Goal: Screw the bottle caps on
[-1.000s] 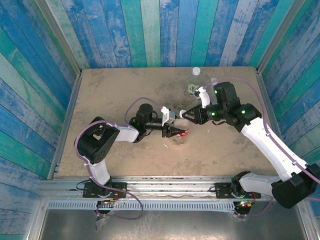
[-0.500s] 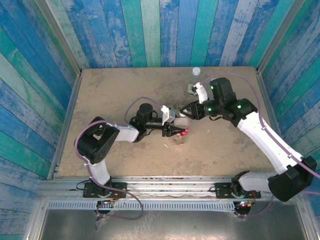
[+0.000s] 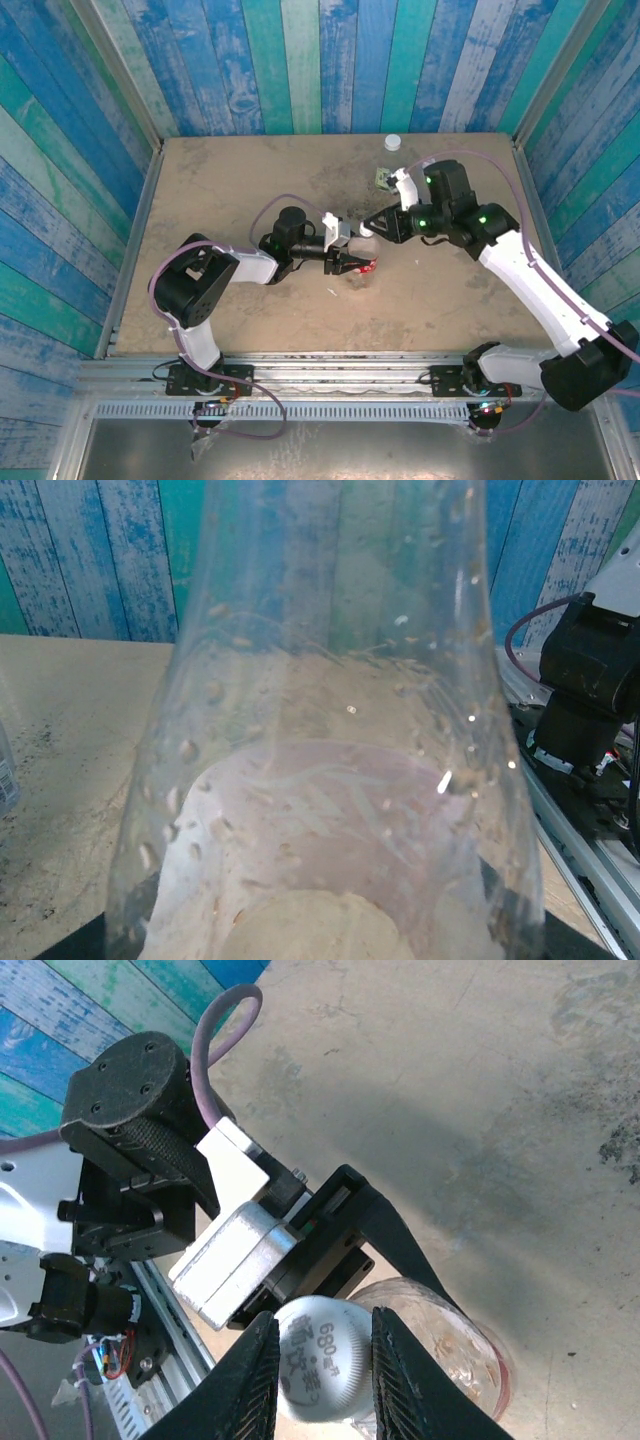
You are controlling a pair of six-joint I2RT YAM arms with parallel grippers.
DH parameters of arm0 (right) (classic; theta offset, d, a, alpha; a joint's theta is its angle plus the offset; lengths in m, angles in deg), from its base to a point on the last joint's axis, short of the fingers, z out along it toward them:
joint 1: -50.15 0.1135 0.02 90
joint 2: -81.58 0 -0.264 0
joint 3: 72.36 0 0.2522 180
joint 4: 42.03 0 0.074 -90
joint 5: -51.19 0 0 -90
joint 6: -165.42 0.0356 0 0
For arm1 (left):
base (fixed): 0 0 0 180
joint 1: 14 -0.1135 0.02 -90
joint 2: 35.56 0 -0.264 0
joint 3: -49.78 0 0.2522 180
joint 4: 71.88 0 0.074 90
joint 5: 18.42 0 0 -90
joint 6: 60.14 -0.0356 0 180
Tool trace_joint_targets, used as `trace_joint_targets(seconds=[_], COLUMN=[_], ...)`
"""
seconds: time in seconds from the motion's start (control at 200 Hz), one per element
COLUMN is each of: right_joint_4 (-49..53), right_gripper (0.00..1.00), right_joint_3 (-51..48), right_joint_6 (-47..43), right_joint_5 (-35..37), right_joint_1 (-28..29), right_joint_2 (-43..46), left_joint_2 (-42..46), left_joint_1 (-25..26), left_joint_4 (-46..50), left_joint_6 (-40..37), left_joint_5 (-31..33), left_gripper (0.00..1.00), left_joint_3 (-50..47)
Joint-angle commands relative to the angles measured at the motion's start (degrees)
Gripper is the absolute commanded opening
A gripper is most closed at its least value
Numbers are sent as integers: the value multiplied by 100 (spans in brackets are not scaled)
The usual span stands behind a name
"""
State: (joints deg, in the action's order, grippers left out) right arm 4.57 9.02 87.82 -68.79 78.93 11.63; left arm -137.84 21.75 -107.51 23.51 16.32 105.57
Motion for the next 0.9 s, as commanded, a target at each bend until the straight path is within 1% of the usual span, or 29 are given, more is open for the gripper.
trace_joint_targets(seconds=[0.0, 0.205, 0.321, 0.426, 0.541, 0.616, 0.706, 0.766, 0.806, 0.897], right_joint_4=[251, 163, 161, 169, 163, 165, 161, 228, 257, 313], right_gripper=[29, 29, 32, 40, 53, 61, 67, 71, 73, 75], right_joint_3=[-278, -293, -284, -264, -169, -120, -69, -26, -21, 4], right_joint_6=[169, 242, 205, 85, -144, -453, -920, -1424, -1845, -2684], right_joint_5=[-292, -356, -185, 49, 184, 358, 483, 318, 47, -242], right_joint_1=[136, 373, 385, 371, 293, 192, -7, -176, -292, -355], right_joint_2=[296, 453, 576, 663, 638, 582, 512, 461, 440, 364], left_joint_2=[-207, -246, -238, -207, -167, -135, -92, -43, -16, 24], left_joint_1=[-42, -43, -42, -42, -42, -42, -42, -42, -41, -42], left_joint_4=[1159, 1166, 1159, 1126, 1109, 1106, 1155, 1286, 1424, 1532], left_joint_6=[119, 109, 116, 137, 143, 152, 125, 32, -54, -128], left_joint_5=[359, 359, 350, 333, 317, 298, 273, 271, 258, 168], left_gripper=[56, 56, 56, 56, 56, 56, 56, 57, 57, 57], left_joint_3=[-138, -115, -126, -148, -163, -164, -161, -151, -115, -60])
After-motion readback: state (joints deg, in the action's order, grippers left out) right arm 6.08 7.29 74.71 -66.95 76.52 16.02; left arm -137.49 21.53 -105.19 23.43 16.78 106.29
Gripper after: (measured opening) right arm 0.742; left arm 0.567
